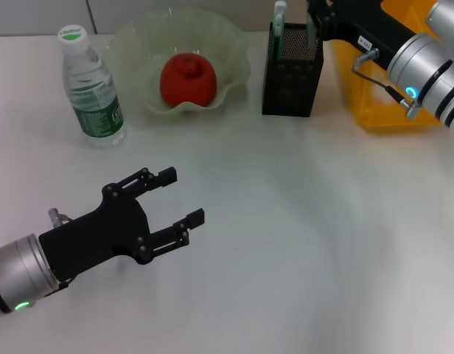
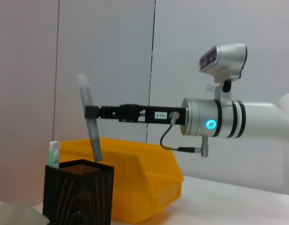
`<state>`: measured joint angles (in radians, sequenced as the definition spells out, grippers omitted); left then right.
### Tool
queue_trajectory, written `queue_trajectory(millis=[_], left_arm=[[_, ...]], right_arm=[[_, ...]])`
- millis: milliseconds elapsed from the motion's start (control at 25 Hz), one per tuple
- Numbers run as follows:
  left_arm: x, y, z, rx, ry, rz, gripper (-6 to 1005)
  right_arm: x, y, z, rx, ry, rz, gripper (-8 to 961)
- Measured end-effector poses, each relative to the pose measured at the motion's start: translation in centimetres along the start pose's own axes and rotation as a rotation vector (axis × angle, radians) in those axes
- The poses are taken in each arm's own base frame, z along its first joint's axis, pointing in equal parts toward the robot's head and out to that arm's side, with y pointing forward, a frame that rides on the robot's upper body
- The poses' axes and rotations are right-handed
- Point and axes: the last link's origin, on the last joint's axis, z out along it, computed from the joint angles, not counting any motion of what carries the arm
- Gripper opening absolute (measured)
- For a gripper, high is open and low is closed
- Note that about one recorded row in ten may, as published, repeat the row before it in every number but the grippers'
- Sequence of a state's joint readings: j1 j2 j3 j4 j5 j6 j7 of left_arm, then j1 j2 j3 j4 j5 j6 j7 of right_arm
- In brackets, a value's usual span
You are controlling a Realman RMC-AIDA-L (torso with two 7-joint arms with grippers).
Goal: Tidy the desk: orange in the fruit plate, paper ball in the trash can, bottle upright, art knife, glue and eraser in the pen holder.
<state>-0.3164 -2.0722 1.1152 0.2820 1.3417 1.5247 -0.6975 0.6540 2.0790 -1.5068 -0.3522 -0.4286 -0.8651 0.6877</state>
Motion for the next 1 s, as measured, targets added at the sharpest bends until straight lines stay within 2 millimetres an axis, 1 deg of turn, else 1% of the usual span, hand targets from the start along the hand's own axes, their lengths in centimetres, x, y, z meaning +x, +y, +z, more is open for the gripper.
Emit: queue_trajectory(millis=[240, 320, 360, 400, 440, 520, 560, 600, 640, 800, 1000], left_arm=[[0.2, 0.1, -0.1, -0.008, 0.016, 0.001, 770], [0.2, 0.1, -0.1, -0.008, 0.016, 0.001, 770], [0.2, 0.1, -0.1, -0.008, 0.016, 0.001, 770], [0.2, 0.1, -0.2, -0.008, 0.018, 0.001, 770], [0.2, 0.1, -0.2, -0.008, 0.018, 0.001, 770], [0.4, 0.2, -0.3, -0.012, 0.025, 0.001, 770], [0.4, 0.2, -0.3, -0.012, 0.025, 0.001, 770], [0.6, 0.2, -0.3, -0.027, 0.029, -0.006, 770], [0.6, 0.2, -0.3, -0.027, 0.029, -0.006, 770], [0.7, 0.2, 0.0, -0.059, 0.012, -0.013, 770], [0.8, 0.5, 0.2, -0.123, -0.014, -0.01, 770]], right_arm=[[0.3, 0.1, -0.3, -0.001, 0.006, 0.002, 217], [0.2, 0.1, -0.7, -0.009, -0.011, 0.002, 221], [0.0, 0.2, -1.1, -0.018, -0.03, 0.006, 268], [-0.3, 0.5, -2.1, -0.049, -0.072, 0.021, 315], [-0.3, 0.5, -2.1, -0.049, -0.072, 0.021, 362], [-0.9, 1.2, -3.9, -0.12, -0.108, 0.045, 456], [-0.9, 1.6, -4.9, -0.164, -0.104, 0.057, 551], [-0.6, 2.4, -7.4, -0.261, -0.066, 0.052, 647], [-0.6, 2.4, -7.4, -0.261, -0.066, 0.052, 663], [1.0, 3.0, -12.5, -0.395, 0.021, -0.036, 727], [3.4, 3.7, -17.3, -0.569, 0.169, -0.082, 808]])
